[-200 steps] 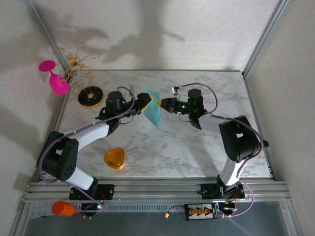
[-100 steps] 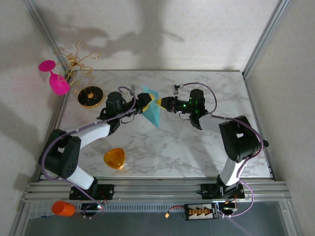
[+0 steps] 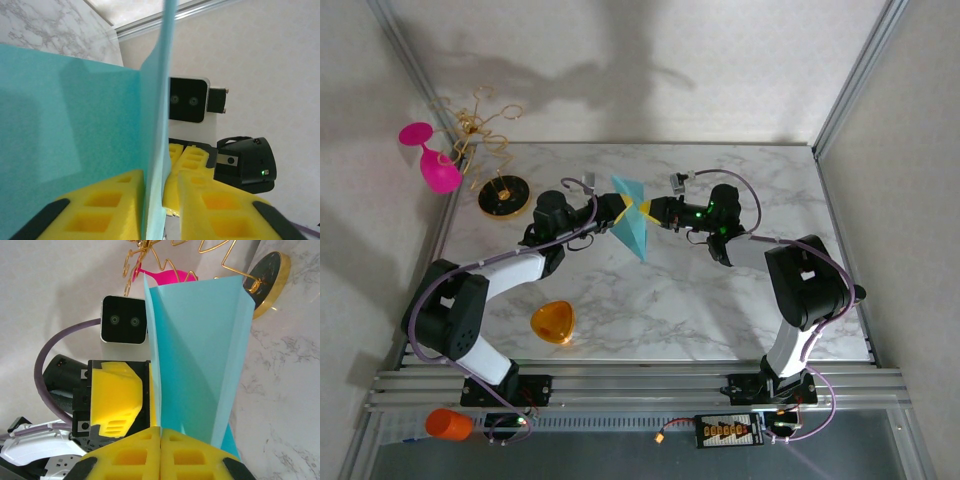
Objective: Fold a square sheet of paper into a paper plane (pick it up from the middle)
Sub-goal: Turn over the paper at the center of the table.
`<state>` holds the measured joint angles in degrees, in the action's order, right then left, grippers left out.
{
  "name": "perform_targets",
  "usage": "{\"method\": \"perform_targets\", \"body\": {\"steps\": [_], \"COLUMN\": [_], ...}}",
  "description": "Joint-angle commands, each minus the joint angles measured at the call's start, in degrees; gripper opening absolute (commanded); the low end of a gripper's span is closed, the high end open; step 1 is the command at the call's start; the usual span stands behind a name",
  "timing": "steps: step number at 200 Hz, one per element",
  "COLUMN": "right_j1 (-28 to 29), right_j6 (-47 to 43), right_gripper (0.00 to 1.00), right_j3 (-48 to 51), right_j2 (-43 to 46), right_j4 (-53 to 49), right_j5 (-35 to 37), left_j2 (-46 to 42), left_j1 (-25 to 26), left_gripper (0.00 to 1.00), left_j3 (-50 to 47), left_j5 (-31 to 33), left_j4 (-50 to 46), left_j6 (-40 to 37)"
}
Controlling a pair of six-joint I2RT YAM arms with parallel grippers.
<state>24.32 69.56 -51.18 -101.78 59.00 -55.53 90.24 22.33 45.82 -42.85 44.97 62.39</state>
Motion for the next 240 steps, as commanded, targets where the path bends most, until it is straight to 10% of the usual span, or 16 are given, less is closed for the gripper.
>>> {"method": "perform_targets", "body": {"steps": [1, 73, 137, 198, 240], "right_j1": [-0.38, -3.23, -3.40, -3.40, -3.40], "right_j6": [1.46, -19.19, -37.38, -39.15, -38.55], "right_gripper": [0.11, 0.51, 0.64, 0.80, 0.88], "right_j3": [0.64, 0.74, -0.70, 4.22, 5.87], "right_j2": [0.24, 8.80, 19.74, 26.12, 27.73], "right_j4": [3.24, -25.31, -51.57, -53.39, -54.08], "right_j5": [-1.19, 13.31, 48.17, 59.67, 62.40], "left_j2": [-0.85, -3.21, 3.38, 18.69, 32.85], "left_j1": [0.43, 0.43, 5.56, 14.27, 18.83], "left_gripper": [0.17, 0.07, 0.06, 0.04, 0.01], "left_j3": [0.29, 7.23, 27.84, 43.96, 52.36], "left_j5": [0.10, 9.54, 45.56, 81.73, 92.12], "left_j4": [1.08, -22.74, -66.22, -86.03, -95.01], "left_j6": [-1.59, -16.89, -39.18, -44.90, -44.86]}}
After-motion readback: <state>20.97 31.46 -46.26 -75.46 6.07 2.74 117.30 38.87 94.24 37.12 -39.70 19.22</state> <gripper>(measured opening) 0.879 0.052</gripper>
